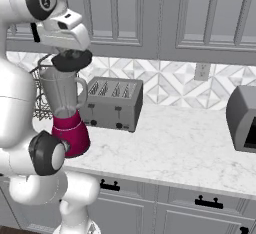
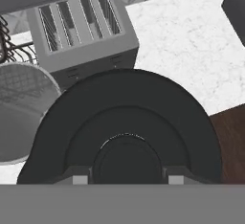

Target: Close the lid blender by securely placing the lid on top.

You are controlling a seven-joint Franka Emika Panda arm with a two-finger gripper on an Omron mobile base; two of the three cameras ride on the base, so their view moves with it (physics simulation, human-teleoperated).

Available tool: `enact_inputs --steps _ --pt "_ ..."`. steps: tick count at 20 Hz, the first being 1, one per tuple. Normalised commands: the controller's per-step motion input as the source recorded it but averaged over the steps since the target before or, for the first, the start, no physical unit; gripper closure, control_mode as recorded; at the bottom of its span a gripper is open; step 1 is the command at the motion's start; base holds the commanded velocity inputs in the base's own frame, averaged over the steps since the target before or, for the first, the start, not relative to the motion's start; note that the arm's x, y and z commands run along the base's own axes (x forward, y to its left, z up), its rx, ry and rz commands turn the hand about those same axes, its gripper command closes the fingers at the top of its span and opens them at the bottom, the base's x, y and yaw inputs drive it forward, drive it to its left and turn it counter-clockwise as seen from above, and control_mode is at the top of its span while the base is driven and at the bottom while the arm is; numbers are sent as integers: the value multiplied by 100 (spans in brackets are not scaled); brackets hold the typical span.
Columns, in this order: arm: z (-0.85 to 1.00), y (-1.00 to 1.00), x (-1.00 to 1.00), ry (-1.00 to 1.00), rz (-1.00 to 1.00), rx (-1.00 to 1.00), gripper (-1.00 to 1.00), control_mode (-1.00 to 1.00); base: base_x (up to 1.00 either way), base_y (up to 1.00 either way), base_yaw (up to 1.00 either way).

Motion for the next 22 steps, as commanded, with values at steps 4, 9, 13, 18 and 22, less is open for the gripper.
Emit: enact_inputs --steps 4,9,13,18,22 --pt "-21 54 1 6 0 0 100 -100 0 0 0" --pt "-32 58 9 0 0 0 100 -100 0 0 0" --pt "-27 53 11 0 0 0 100 -100 0 0 0" --pt "-11 32 26 -2 0 0 100 -100 0 0 0" --pt "0 3 34 -2 0 0 100 -100 0 0 0"
